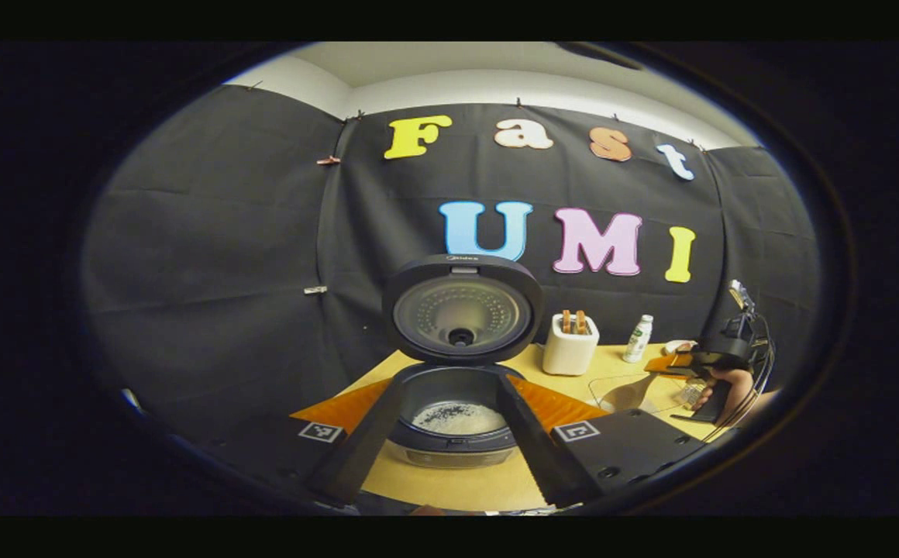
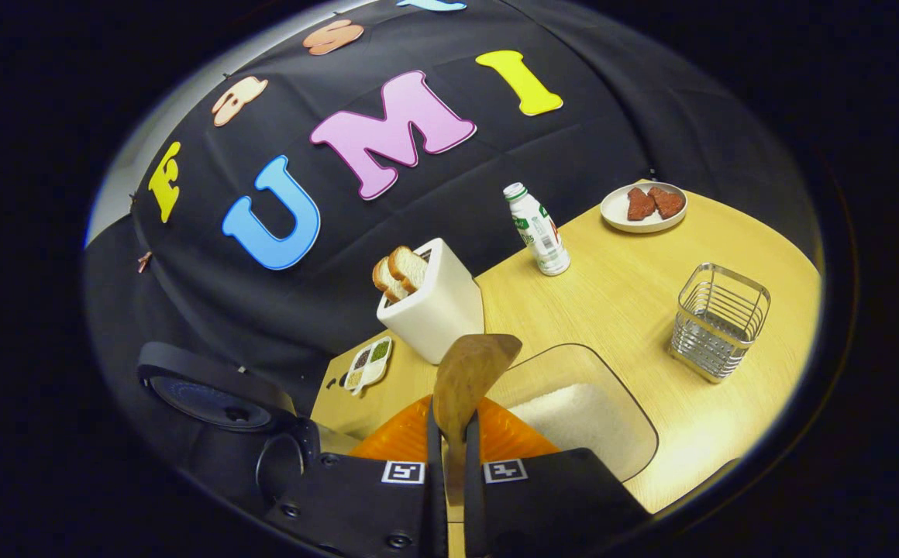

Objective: Close the left gripper, press the button to open the rice cooker; take a wooden spoon from the chopstick holder with the right hand, scoop a spoonful of rice and pour it into the rice cooker, then put the wooden spoon back into the chopstick holder.

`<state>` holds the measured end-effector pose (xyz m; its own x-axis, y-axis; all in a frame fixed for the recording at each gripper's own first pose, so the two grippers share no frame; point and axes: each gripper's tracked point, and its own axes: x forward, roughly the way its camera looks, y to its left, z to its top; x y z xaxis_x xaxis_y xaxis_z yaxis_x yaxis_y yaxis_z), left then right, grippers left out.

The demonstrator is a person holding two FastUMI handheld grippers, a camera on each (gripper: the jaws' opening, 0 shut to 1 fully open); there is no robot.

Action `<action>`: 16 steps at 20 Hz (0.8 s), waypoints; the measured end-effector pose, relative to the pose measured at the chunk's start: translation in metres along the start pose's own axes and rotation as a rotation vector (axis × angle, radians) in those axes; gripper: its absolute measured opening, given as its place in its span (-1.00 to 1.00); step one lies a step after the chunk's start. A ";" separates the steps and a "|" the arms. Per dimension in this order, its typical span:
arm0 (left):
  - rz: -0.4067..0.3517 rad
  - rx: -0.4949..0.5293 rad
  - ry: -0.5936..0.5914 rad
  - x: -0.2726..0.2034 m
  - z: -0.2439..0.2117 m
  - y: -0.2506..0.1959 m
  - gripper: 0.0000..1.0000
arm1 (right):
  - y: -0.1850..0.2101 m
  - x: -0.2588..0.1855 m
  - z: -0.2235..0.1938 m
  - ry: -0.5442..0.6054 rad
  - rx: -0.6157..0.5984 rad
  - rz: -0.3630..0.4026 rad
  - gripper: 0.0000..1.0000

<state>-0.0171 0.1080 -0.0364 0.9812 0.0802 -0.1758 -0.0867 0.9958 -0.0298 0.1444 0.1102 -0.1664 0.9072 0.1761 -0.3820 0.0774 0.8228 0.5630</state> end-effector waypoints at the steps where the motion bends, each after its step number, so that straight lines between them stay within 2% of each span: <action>1: -0.001 0.002 -0.001 -0.001 0.001 -0.001 0.67 | 0.001 -0.001 0.005 -0.008 0.015 0.003 -0.74; 5: -0.005 0.006 -0.010 -0.001 0.002 -0.003 0.67 | 0.016 -0.008 0.021 -0.035 0.016 0.023 -0.75; 9: -0.006 -0.001 -0.010 0.000 0.001 -0.002 0.67 | 0.051 -0.014 0.029 -0.042 0.005 0.078 -0.74; 10: -0.001 -0.005 -0.008 -0.001 0.000 -0.001 0.67 | 0.061 -0.015 0.029 -0.042 0.004 0.095 -0.84; 11: 0.003 -0.010 -0.005 0.000 -0.001 0.001 0.67 | 0.074 -0.017 0.029 -0.040 0.000 0.116 -0.75; 16: 0.020 -0.012 -0.001 -0.001 -0.003 0.006 0.65 | 0.136 -0.018 0.017 -0.005 -0.038 0.225 -0.75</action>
<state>-0.0189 0.1134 -0.0390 0.9795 0.1000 -0.1751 -0.1083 0.9934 -0.0386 0.1460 0.2096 -0.0704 0.9020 0.3546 -0.2464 -0.1424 0.7830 0.6055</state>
